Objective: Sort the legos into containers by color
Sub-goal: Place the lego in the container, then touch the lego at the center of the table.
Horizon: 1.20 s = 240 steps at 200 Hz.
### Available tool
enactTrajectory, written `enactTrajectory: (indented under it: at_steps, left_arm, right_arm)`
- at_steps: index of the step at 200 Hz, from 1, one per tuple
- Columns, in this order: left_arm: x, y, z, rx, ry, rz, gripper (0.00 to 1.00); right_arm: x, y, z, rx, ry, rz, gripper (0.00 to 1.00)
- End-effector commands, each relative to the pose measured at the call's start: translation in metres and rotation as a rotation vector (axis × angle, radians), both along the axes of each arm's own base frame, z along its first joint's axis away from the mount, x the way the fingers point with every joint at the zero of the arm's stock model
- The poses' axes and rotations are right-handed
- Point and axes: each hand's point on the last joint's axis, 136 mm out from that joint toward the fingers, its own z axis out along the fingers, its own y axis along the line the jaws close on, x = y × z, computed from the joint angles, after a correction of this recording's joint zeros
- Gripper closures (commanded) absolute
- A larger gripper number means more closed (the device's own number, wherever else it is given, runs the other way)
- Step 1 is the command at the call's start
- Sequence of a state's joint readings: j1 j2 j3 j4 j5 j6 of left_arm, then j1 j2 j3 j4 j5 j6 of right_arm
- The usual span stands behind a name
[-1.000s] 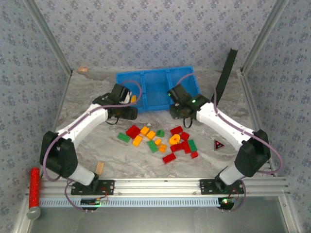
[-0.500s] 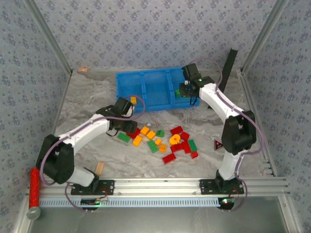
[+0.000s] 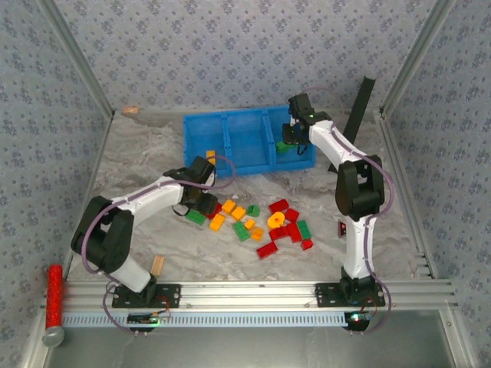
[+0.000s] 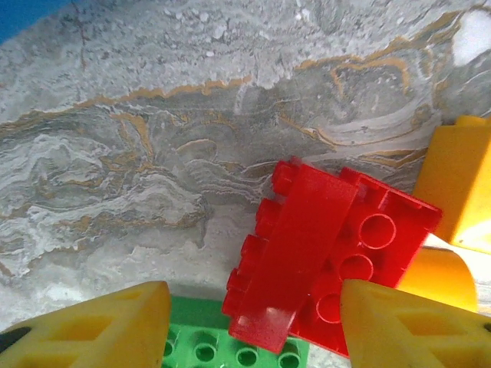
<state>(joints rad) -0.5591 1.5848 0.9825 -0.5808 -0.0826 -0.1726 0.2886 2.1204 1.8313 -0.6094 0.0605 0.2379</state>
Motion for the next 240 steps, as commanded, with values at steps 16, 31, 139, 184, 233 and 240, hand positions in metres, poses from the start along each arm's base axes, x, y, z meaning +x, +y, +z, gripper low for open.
enactTrajectory:
  at_steps: [16,31,139,184,233,240]
  left_arm:
    - [0.003,-0.004,-0.011,0.021,0.021,-0.019,0.44]
    - [0.003,-0.004,-0.017,0.033,0.038,-0.015,0.46]
    - [0.005,-0.002,-0.029,0.031,0.1,0.011,0.65]
    - [0.005,0.002,-0.028,0.012,0.109,0.034,0.71]
    - [0.005,0.005,-0.025,-0.015,0.109,0.048,0.61]
    - [0.004,0.005,-0.024,-0.02,0.108,0.051,0.57]
  right_arm:
    - [0.012,0.005,-0.003,0.012,-0.008,0.032,0.7]
    - [0.013,0.003,-0.008,-0.001,-0.003,0.033,0.69]
    - [0.005,0.003,-0.011,0.031,0.023,0.049,0.5]
    - [-0.004,0.004,0.003,0.036,0.011,0.065,0.44]
    - [-0.019,0.001,0.012,0.023,0.017,0.073,0.41]
    - [-0.022,0.001,0.012,0.022,0.019,0.074,0.41]
